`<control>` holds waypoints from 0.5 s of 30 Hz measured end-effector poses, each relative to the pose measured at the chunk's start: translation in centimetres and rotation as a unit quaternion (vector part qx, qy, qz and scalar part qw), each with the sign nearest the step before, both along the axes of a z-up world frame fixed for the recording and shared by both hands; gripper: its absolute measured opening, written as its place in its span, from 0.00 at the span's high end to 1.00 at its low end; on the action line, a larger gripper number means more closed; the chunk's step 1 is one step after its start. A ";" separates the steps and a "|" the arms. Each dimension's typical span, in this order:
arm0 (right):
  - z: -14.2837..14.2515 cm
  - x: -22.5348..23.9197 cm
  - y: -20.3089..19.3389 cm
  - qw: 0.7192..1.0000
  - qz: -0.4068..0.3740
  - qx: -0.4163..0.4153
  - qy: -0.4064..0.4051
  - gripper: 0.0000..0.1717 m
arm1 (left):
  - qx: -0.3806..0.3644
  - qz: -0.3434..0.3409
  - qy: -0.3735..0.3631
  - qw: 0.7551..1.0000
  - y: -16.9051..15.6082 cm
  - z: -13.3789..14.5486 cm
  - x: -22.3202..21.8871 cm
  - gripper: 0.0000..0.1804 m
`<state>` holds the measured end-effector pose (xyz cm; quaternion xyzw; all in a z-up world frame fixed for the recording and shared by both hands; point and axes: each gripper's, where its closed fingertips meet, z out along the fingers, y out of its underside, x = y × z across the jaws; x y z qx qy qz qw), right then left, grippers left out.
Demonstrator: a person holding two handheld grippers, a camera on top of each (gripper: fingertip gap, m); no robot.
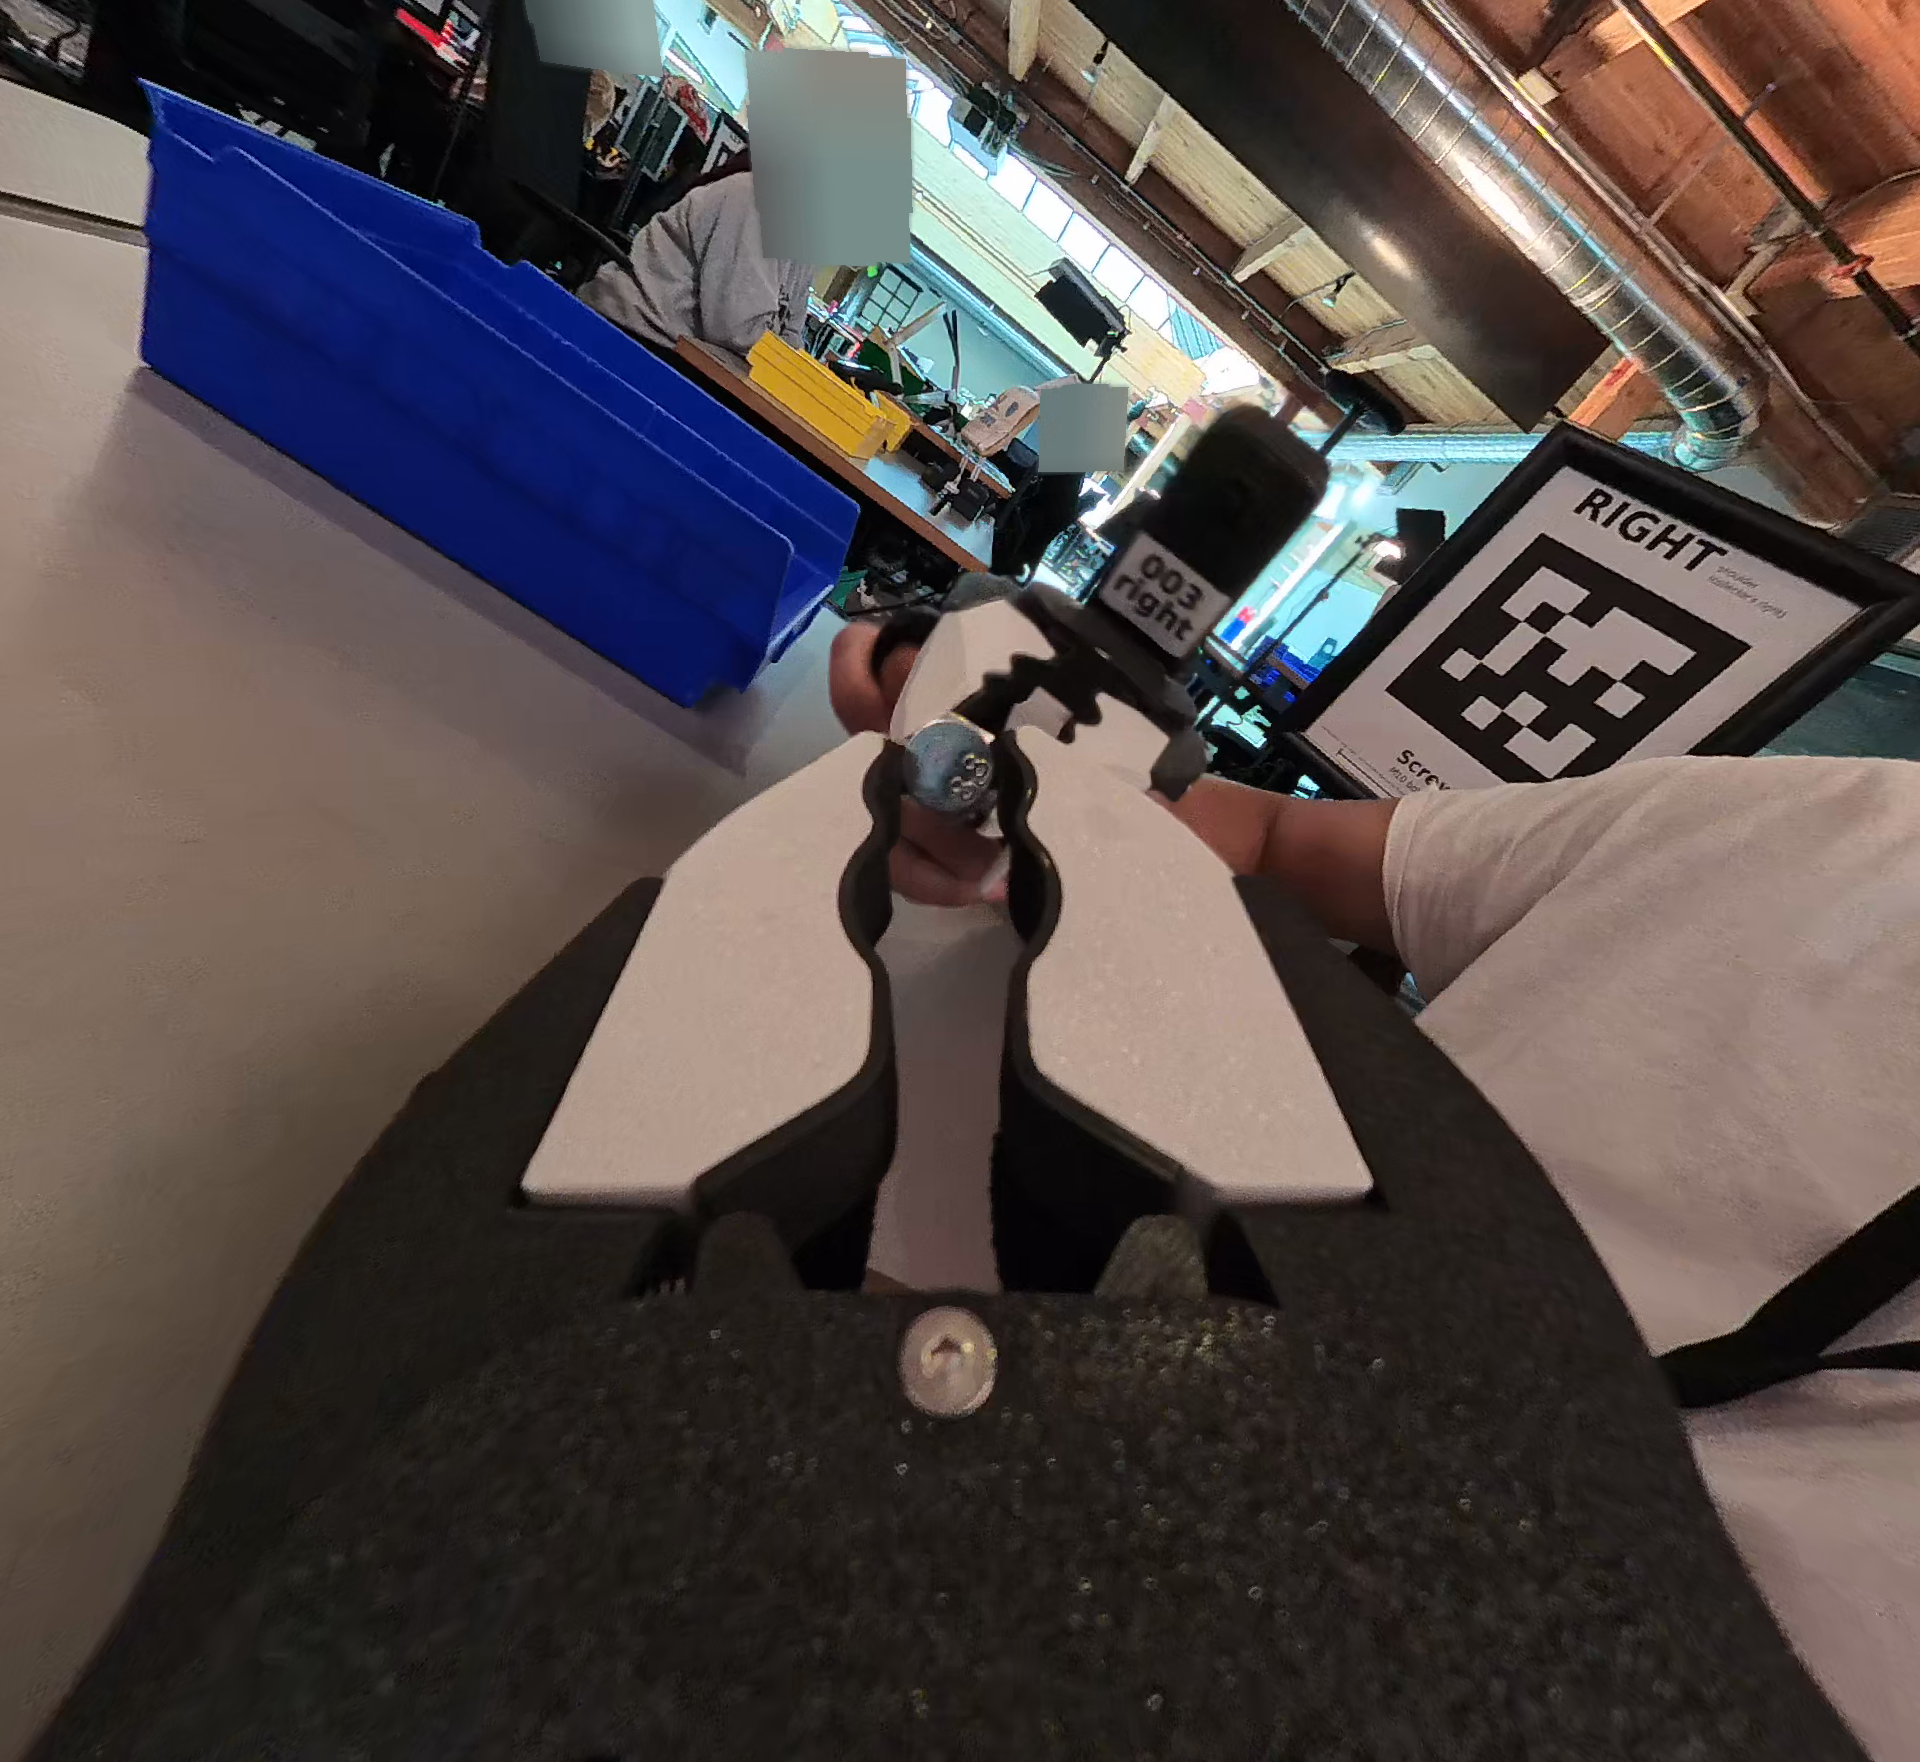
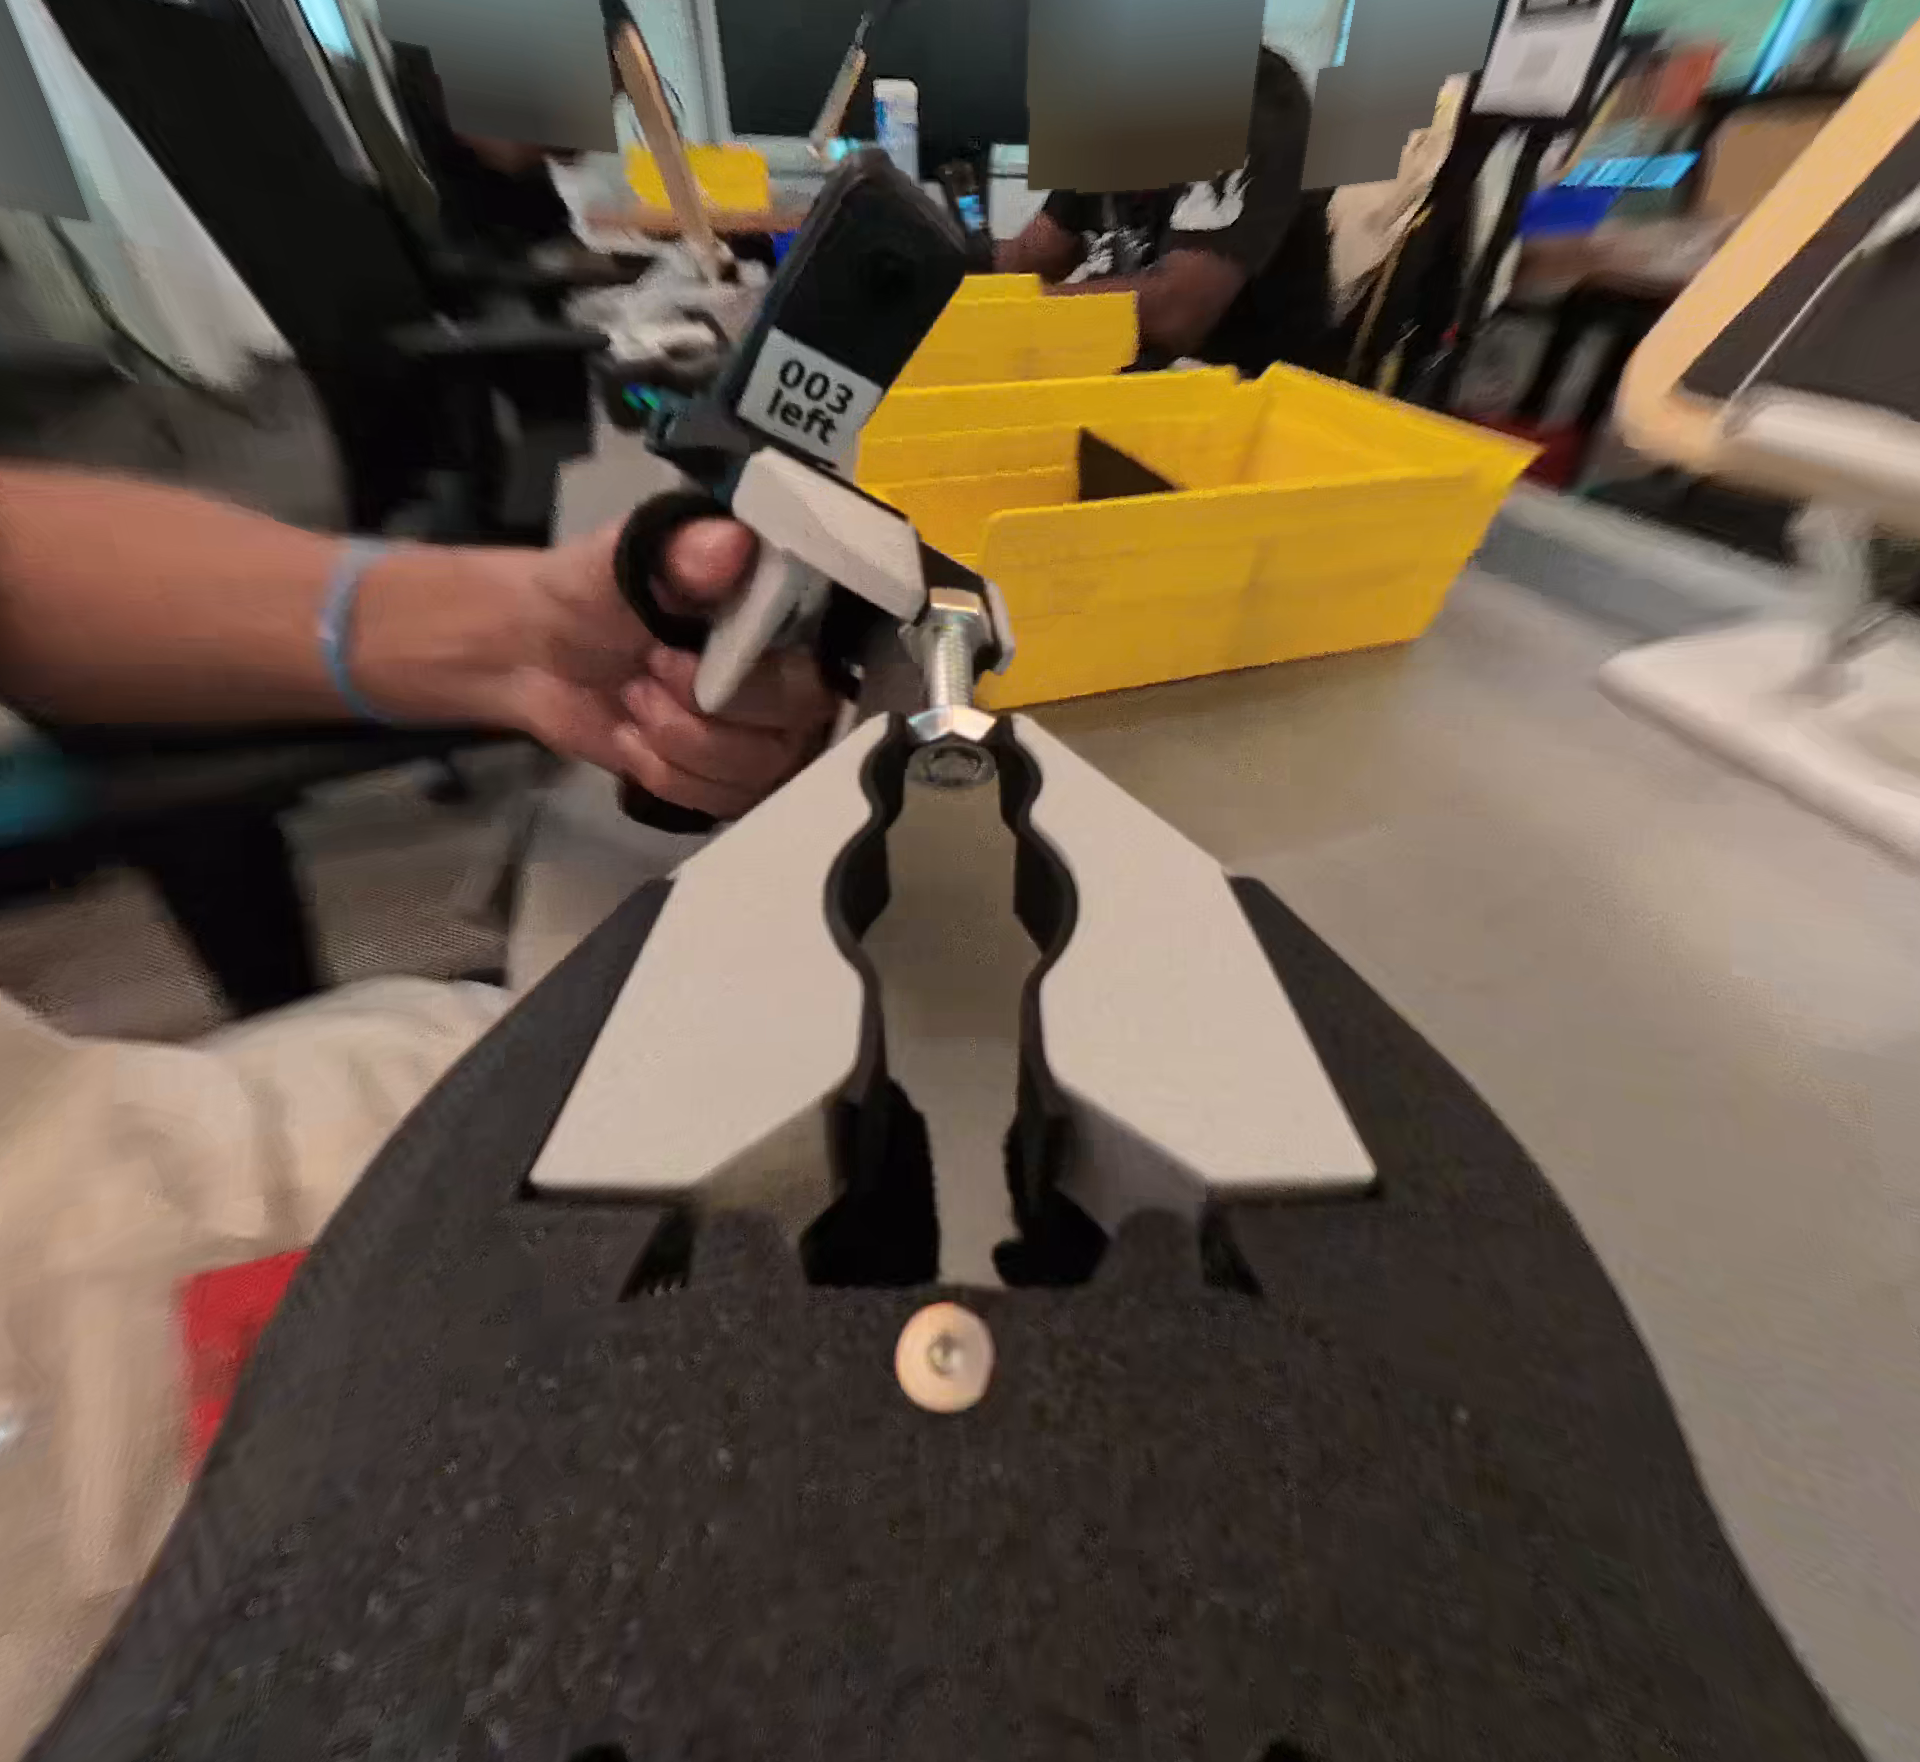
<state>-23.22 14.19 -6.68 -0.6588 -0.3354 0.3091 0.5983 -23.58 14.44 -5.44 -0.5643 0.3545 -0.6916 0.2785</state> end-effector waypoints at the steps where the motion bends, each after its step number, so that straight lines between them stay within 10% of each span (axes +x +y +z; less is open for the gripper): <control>1: -0.3 -0.1 0.1 0.998 0.015 -0.050 0.037 0.90 | 0.002 0.003 0.003 1.000 0.2 -0.1 -0.1 0.91; 10: -0.9 -0.3 0.6 0.828 0.160 -0.416 0.340 0.90 | 0.012 0.024 0.024 0.999 1.0 -0.9 0.0 0.91; 15: -0.5 0.5 0.8 0.892 0.124 -0.323 0.291 0.79 | 0.010 0.031 0.014 0.999 1.1 -0.4 -0.2 0.91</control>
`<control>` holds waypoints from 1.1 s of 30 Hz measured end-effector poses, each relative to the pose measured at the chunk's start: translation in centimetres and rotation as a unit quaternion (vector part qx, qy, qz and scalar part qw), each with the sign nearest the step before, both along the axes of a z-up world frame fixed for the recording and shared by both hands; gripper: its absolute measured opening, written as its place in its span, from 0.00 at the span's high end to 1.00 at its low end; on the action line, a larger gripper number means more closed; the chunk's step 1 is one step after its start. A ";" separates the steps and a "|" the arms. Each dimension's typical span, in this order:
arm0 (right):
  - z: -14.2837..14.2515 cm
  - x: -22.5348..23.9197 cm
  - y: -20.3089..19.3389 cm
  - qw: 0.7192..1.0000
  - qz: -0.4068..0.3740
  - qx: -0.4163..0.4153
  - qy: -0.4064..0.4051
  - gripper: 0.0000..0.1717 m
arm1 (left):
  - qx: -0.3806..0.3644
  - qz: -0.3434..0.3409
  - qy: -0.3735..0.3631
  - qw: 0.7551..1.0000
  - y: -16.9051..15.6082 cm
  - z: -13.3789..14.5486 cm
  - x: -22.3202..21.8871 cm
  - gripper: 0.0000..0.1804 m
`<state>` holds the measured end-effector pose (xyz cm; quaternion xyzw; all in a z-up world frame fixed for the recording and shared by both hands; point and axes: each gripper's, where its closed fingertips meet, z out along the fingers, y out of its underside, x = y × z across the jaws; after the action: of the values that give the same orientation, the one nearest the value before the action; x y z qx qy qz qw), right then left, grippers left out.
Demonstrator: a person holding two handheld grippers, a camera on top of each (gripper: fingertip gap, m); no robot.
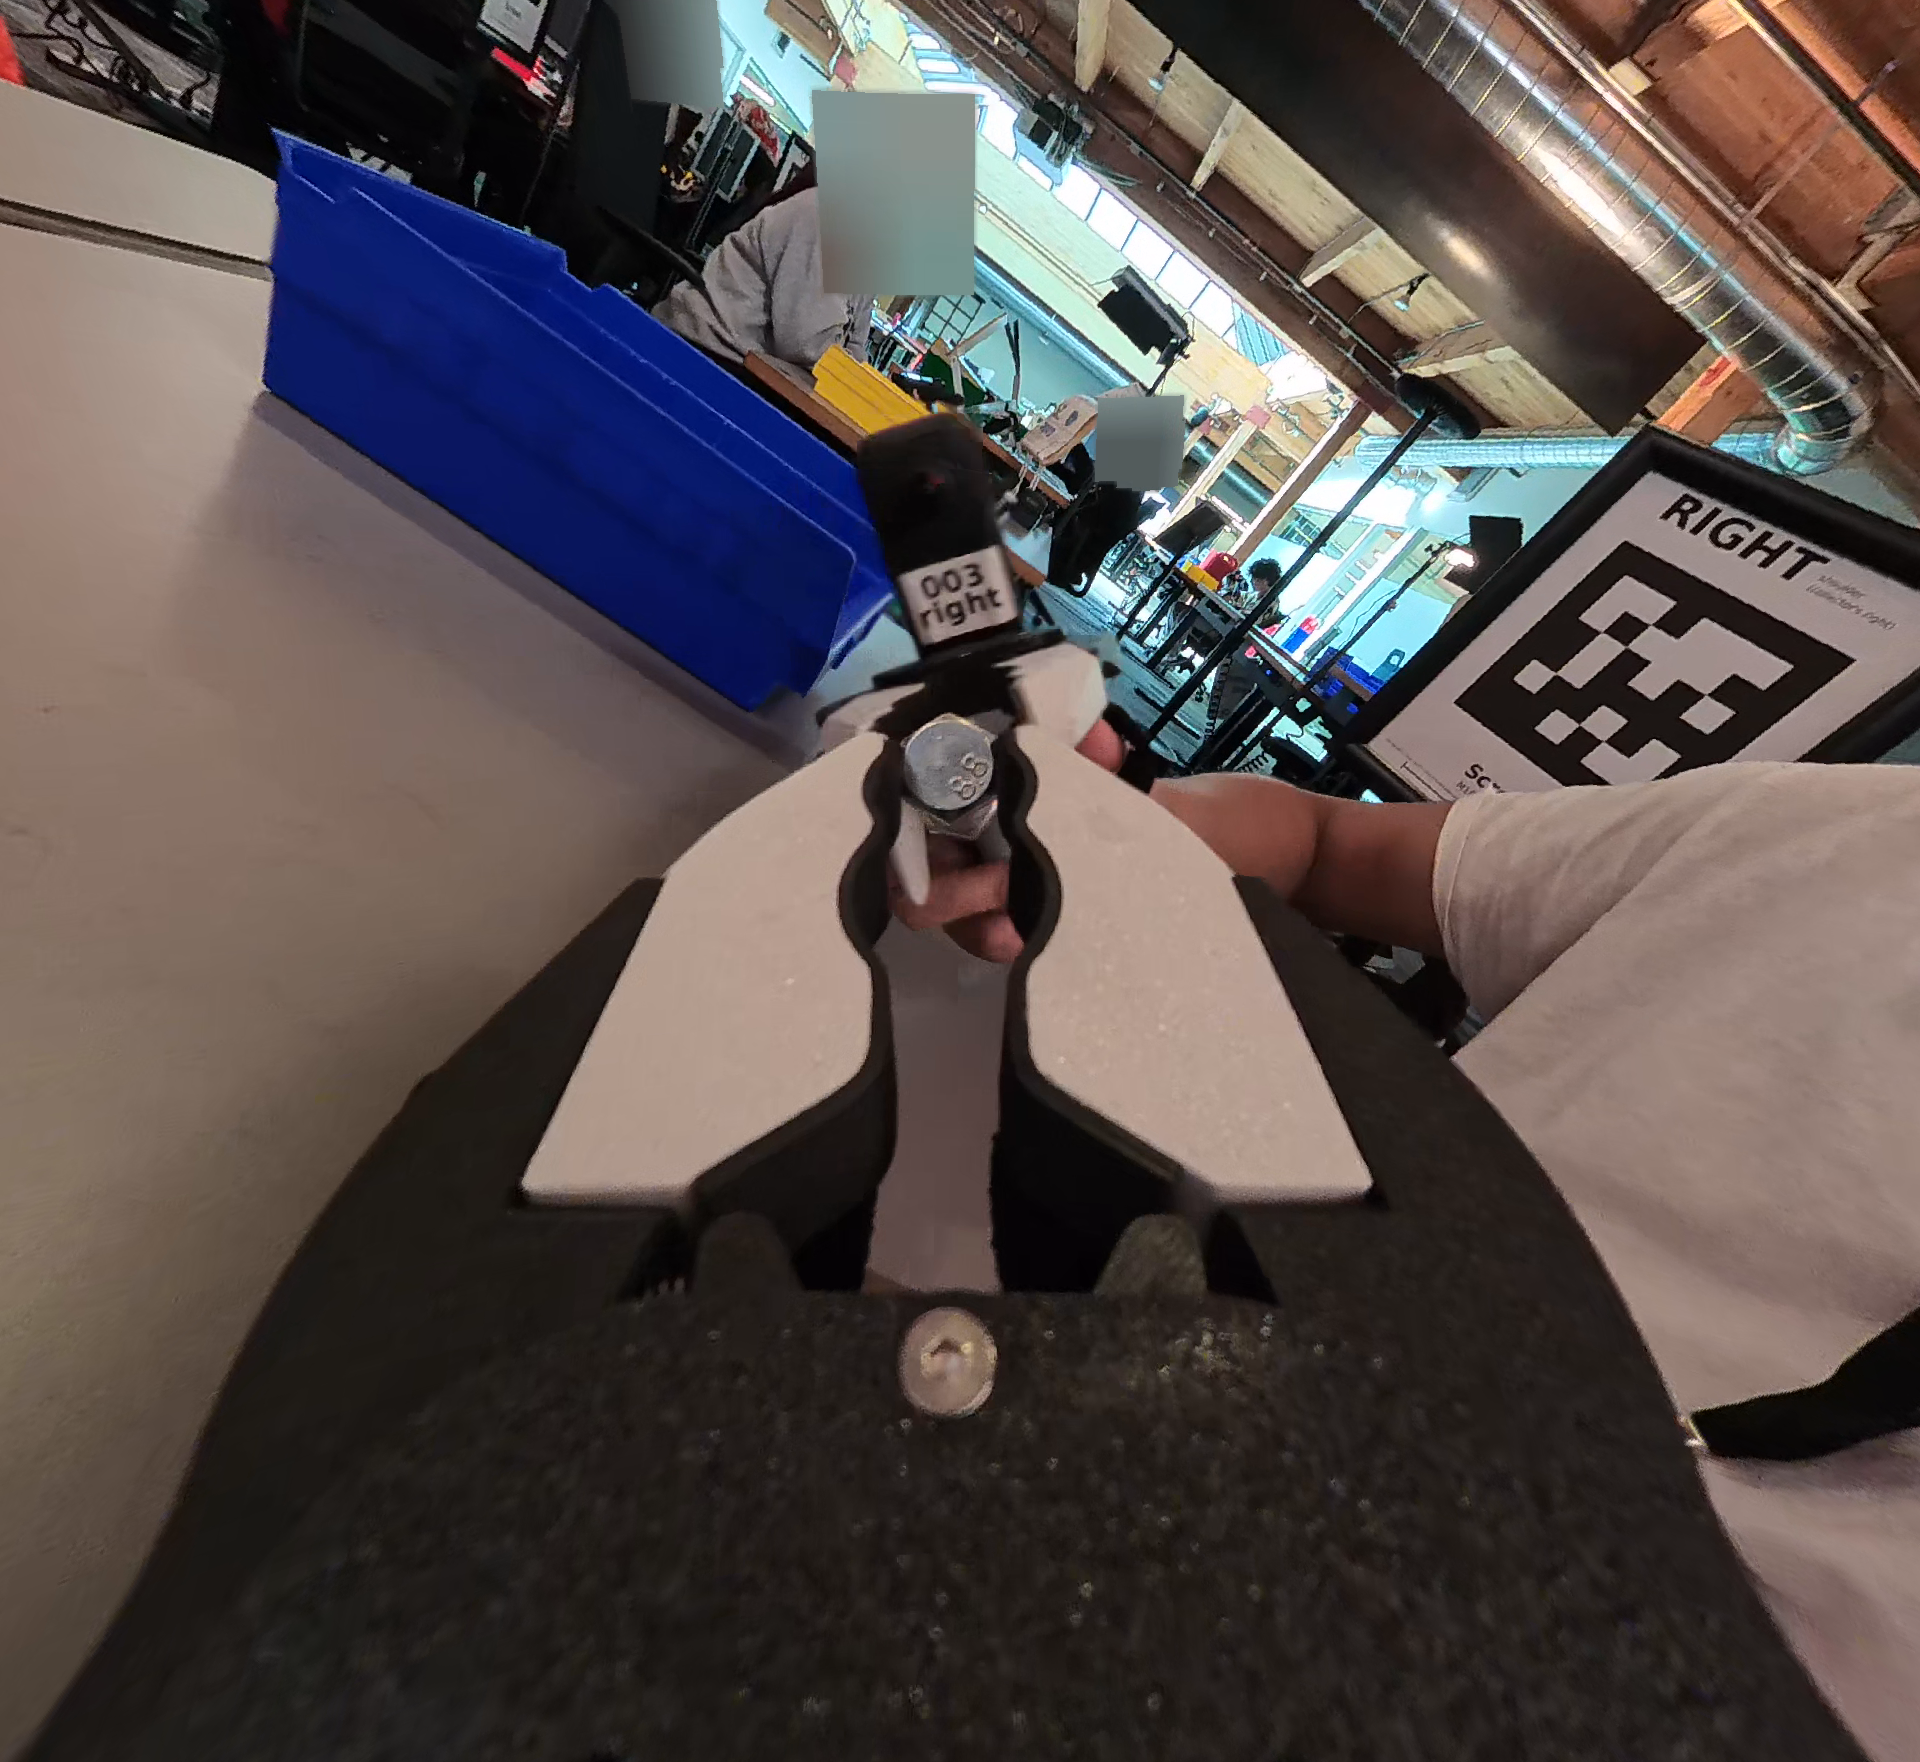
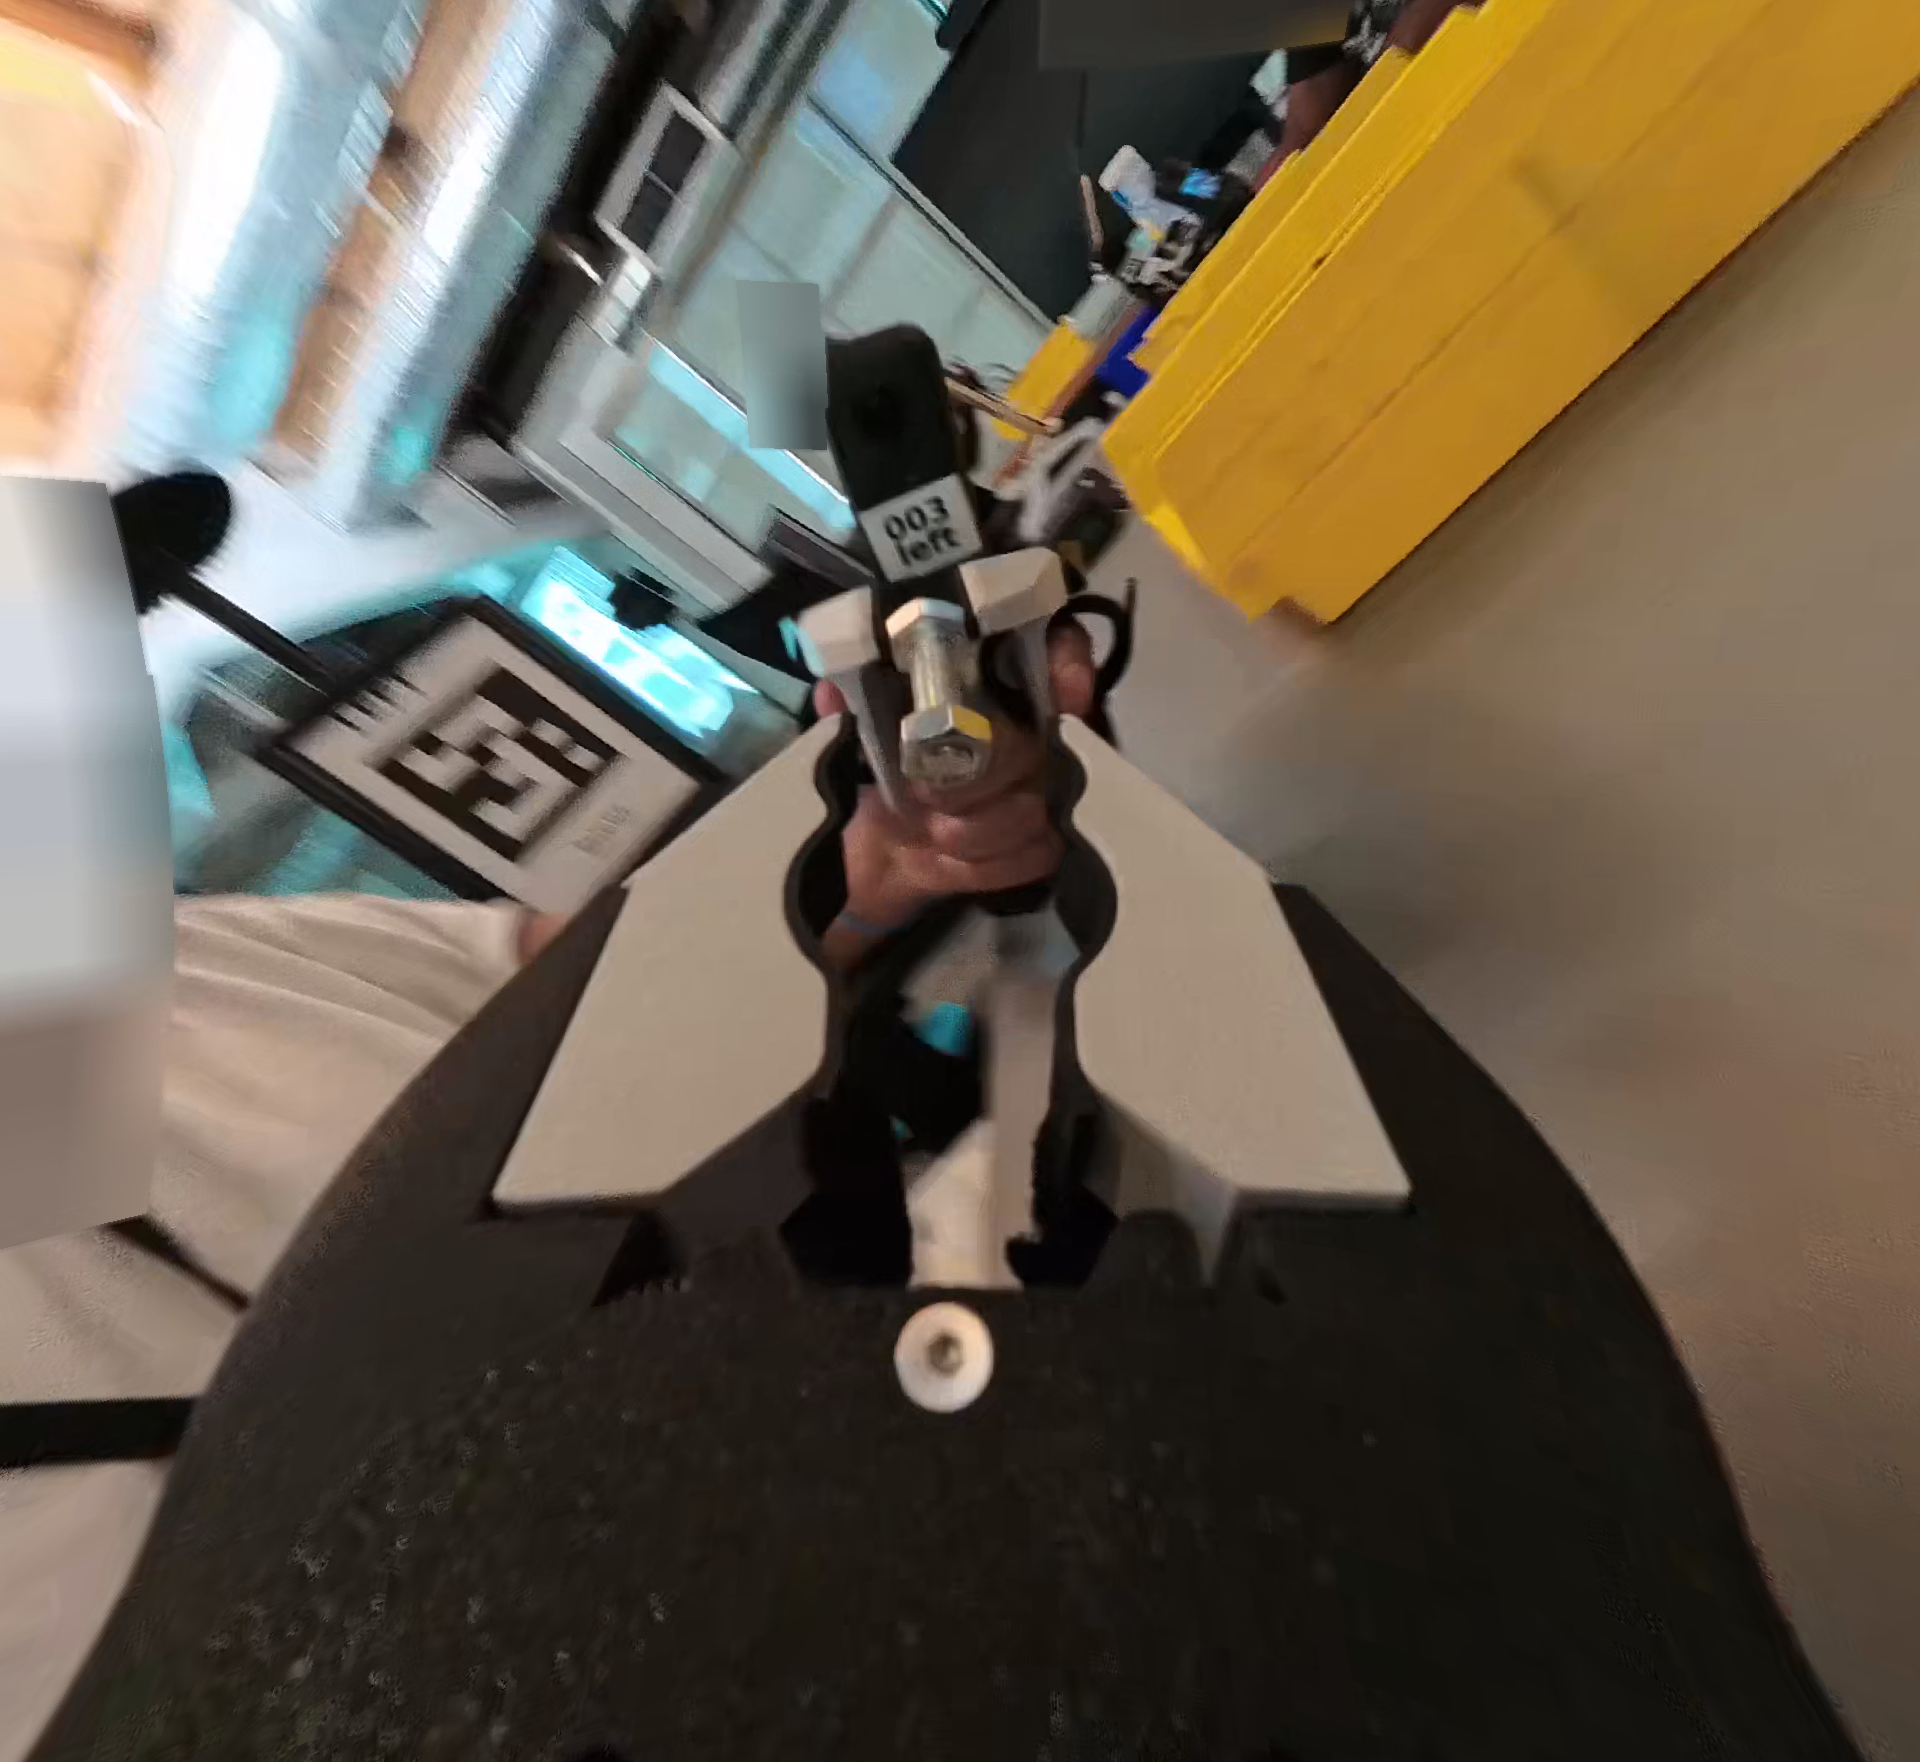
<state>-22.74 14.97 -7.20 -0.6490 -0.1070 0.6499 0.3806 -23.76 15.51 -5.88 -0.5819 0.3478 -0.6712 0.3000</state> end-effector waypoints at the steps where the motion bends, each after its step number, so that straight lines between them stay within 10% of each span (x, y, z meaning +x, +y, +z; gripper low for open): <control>1: -0.2 0.1 0.1 0.998 -0.016 0.043 -0.049 0.76 | -0.001 0.003 -0.003 1.000 0.2 0.1 -0.1 0.91; 5: -1.2 1.4 1.1 0.900 -0.109 0.282 -0.314 0.72 | -0.024 0.011 -0.014 1.000 0.9 0.4 -0.5 0.91; 13: -0.4 1.3 -0.1 0.384 -0.235 0.662 -0.600 0.76 | -0.078 -0.011 -0.024 0.997 0.4 0.2 -0.1 0.91; 21: -0.2 -0.1 -1.0 0.247 -0.240 0.720 -0.602 0.84 | -0.103 -0.037 -0.023 0.994 -0.6 0.0 0.4 0.91; 24: 0.2 0.1 -0.9 0.256 -0.249 0.716 -0.600 0.90 | -0.113 -0.040 -0.022 0.993 -0.5 -0.2 0.4 0.91; 26: 0.4 0.2 -0.9 0.317 -0.250 0.699 -0.590 0.90 | -0.113 -0.044 -0.026 0.992 -0.6 0.0 0.4 0.91; 33: 0.7 -0.1 -1.2 0.786 -0.163 0.450 -0.392 0.90 | -0.045 -0.036 -0.025 0.998 -1.0 0.6 0.3 0.91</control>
<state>-22.89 13.82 -6.51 -0.6105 -0.4203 0.1460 0.6552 -23.50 14.55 -5.25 -0.5654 0.3303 -0.7104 0.2579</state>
